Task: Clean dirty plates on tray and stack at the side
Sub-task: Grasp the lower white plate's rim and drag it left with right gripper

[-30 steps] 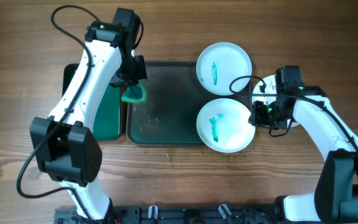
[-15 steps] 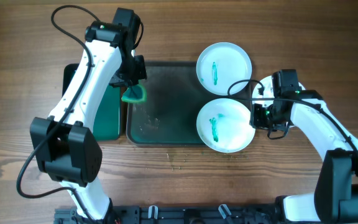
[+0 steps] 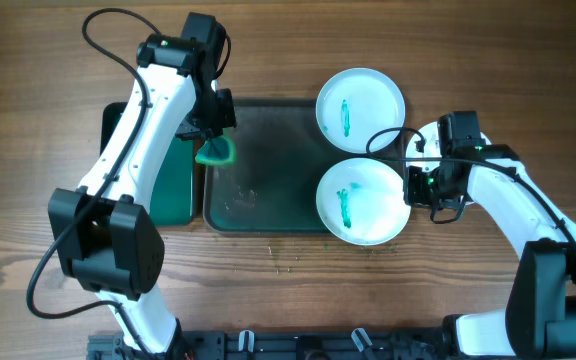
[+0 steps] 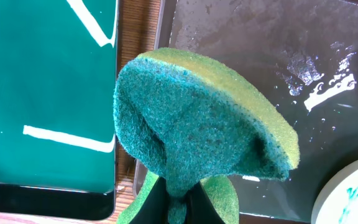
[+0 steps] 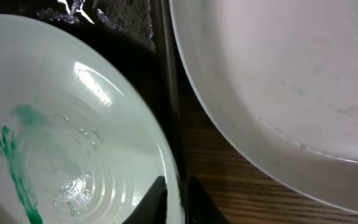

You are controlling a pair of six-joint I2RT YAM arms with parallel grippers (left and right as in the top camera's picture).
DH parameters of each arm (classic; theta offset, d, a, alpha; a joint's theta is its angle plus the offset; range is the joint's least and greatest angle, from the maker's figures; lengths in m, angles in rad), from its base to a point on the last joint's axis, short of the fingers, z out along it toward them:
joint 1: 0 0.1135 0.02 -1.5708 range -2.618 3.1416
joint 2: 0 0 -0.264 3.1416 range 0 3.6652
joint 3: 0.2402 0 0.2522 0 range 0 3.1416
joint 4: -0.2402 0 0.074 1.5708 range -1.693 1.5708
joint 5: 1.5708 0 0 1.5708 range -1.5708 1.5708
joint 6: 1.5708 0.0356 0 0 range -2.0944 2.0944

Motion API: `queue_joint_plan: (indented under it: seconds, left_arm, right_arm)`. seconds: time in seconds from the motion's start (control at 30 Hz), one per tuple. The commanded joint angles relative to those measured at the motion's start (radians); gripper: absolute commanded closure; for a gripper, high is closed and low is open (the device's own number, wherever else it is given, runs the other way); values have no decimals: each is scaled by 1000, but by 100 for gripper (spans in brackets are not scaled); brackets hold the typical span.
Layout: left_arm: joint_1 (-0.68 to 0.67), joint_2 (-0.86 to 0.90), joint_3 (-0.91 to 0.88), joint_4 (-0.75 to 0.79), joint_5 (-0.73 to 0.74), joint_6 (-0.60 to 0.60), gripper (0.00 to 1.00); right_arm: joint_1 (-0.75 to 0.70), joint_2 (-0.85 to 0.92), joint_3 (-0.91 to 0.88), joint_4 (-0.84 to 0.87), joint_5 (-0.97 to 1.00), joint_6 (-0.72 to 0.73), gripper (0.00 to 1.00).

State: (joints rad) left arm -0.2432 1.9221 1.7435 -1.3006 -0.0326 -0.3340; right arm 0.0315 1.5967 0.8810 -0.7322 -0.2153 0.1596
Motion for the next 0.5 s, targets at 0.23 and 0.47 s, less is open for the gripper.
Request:
queue_joint_plan:
  seconds: [0.23,0.47]
  left_arm:
    - [-2,-16,14,8,-3,13,96]
    - [-2,-16,14,7,-3,13,96]
  right_arm:
    - [5,-16,-41,14,13,-1,90]
    - [5,-17,-48,30,12,0,96]
